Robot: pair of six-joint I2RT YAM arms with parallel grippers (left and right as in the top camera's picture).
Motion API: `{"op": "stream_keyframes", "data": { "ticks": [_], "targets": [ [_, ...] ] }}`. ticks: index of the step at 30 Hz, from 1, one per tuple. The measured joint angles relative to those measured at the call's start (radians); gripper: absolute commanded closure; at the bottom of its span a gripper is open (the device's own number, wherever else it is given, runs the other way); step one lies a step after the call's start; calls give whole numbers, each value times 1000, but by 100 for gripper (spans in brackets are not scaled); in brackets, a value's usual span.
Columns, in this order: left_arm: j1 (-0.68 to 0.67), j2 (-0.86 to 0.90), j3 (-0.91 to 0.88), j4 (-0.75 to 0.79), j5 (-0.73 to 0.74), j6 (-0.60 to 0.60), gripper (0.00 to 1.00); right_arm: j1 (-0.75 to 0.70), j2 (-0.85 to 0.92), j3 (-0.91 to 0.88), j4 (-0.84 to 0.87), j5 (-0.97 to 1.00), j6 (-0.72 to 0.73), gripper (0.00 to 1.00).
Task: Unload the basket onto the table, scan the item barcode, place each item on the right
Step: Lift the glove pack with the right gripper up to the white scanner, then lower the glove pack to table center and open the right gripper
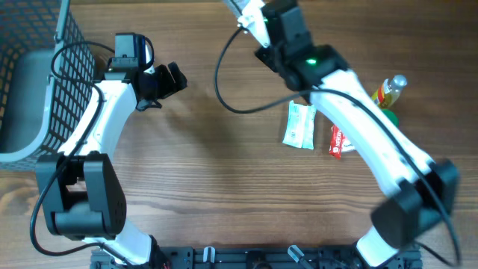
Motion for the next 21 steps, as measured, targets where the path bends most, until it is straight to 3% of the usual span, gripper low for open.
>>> {"op": "stream_keyframes", "data": {
  "ticks": [4,6,8,13,14,15,16,17,21],
  "targets": [
    [0,0,0,-2,0,0,0,-1,-42,2,-279,-162,257,94],
    [0,0,0,-2,0,0,0,-1,-30,-31,-334,-261,382,94],
    [0,0,0,-2,0,0,0,-1,-21,-95,-334,-364,478,94],
    [0,0,0,-2,0,0,0,0,-6,-285,-190,-490,608,81],
    [0,0,0,-2,0,0,0,0,-5,-314,-158,-497,616,74],
    [0,0,0,-2,0,0,0,0,-5,-339,-132,-505,623,50],
    [0,0,0,-1,0,0,0,0,-5,-354,-122,-508,633,42],
    [0,0,0,-2,0,0,0,0,-5,-378,-98,-512,638,27],
    [0,0,0,-1,0,0,0,1,-5,-421,-62,-470,655,20]
  ]
}}
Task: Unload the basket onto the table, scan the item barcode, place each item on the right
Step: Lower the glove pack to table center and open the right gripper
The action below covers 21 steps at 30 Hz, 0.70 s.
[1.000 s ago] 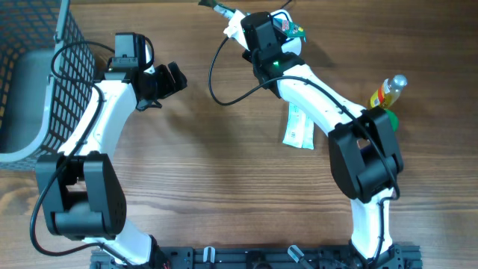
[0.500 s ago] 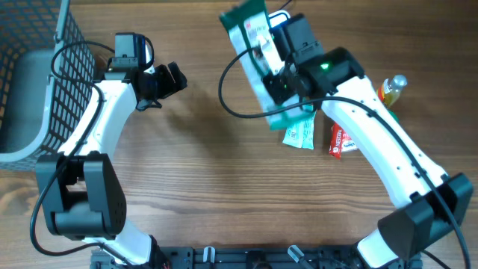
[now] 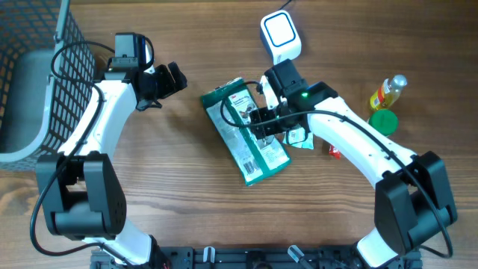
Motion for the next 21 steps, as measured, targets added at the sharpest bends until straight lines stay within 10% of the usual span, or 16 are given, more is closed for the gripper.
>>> {"op": "stream_keyframes", "data": {
  "ticks": [4,21],
  "targets": [
    [0,0,0,0,0,0,0,0,-12,37,-29,65,12,0],
    [0,0,0,0,0,0,0,0,-186,101,-9,148,20,0]
  ]
}}
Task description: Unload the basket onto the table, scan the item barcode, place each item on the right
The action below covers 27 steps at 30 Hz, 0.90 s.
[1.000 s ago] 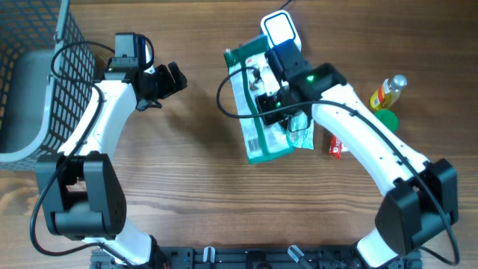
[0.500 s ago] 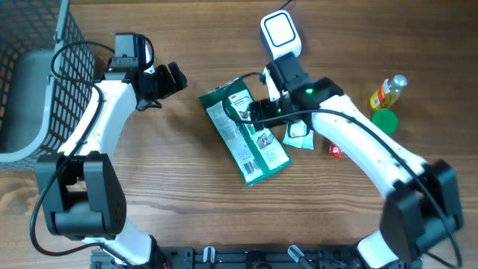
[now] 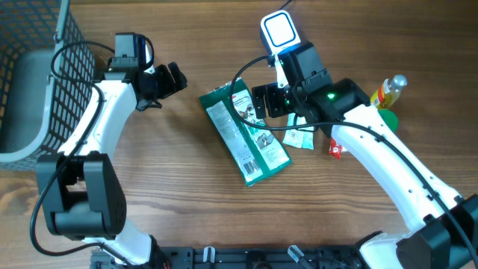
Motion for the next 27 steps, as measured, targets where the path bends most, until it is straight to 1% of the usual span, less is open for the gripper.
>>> {"op": "stream_keyframes", "data": {
  "ticks": [19,22,27],
  "targets": [
    [0,0,0,0,0,0,0,0,-12,-3,0,8,-1,0],
    [0,0,0,0,0,0,0,0,-85,-13,42,41,-8,0],
    [0,0,0,0,0,0,0,0,-338,-45,260,90,-79,0]
  ]
}}
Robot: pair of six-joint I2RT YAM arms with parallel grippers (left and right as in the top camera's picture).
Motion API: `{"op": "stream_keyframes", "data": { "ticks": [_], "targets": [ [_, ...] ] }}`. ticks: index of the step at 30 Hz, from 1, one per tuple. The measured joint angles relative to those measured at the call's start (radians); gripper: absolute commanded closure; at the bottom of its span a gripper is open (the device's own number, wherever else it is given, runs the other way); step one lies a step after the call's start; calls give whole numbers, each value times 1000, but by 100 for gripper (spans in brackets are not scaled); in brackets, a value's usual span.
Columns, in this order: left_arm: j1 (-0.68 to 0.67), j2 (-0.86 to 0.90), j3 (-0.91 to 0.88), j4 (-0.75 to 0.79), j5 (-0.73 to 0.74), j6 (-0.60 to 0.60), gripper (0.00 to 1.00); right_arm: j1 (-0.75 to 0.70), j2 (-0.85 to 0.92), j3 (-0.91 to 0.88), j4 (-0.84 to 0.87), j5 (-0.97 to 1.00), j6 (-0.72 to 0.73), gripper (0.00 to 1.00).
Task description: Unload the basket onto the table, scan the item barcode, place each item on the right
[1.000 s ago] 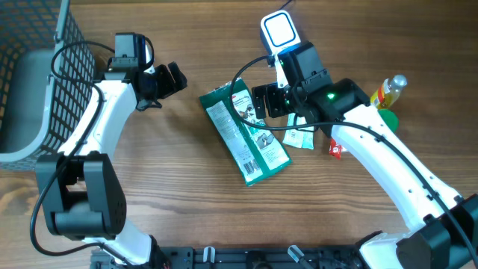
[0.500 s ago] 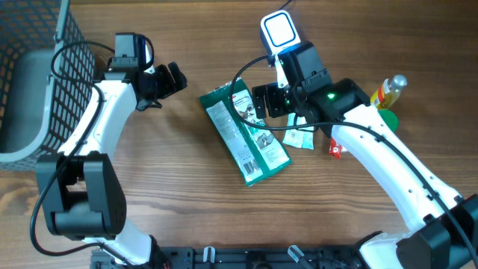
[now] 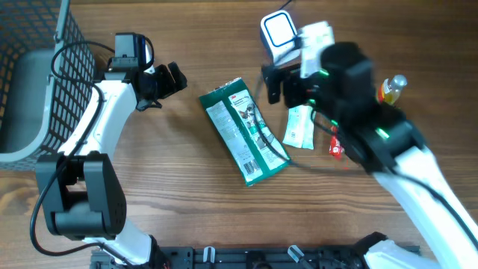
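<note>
A green flat package [image 3: 244, 131] lies label-up at the middle of the table, tilted, with its white printed panel showing. The white scanner [image 3: 277, 33] stands at the back, just beyond it. My right gripper [image 3: 279, 84] hangs high between the scanner and the package's upper right corner. It is blurred, looks open, and holds nothing. My left gripper [image 3: 170, 79] is open and empty to the left of the package, well apart from it.
A white sachet [image 3: 300, 126] and a red sachet [image 3: 337, 142] lie right of the package. A yellow bottle [image 3: 390, 90] stands at the far right. A black wire basket [image 3: 33, 67] with a grey liner fills the left edge.
My right arm has risen toward the camera, and its gripper now sits a little farther back, by the scanner. The green package, the sachets and the left arm have not moved.
At first my right arm reached past the table's far edge and no green package lay on the table. Then the package was at the centre with my right gripper on it. Then the gripper was off it, and now it hangs higher by the scanner.
</note>
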Motion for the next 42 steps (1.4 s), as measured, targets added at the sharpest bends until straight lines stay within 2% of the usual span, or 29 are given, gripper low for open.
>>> {"op": "stream_keyframes", "data": {
  "ticks": [3,6,11,15,20,24,31,38,42],
  "targets": [
    [0,0,0,0,0,0,0,-7,-188,-71,159,7,-71,0],
    [0,0,0,0,0,0,0,-59,-397,-228,280,8,-114,0],
    [0,0,0,-1,0,0,0,-206,-710,-566,333,-23,-133,0],
    [0,0,0,-2,0,0,0,-309,-938,-754,415,-61,-137,0],
    [0,0,0,-3,0,0,0,-404,-1175,-953,685,-156,-183,0],
    [0,0,0,-2,0,0,0,-423,-1226,-1113,805,-185,-210,0],
    [0,0,0,-3,0,0,0,-423,-1226,-1278,811,-185,-219,0],
    [0,0,0,-3,0,0,0,-423,-1228,-1307,506,-184,-217,0],
    [0,0,0,-3,0,0,0,-423,-1228,-1307,489,-183,-210,0]
  ]
}}
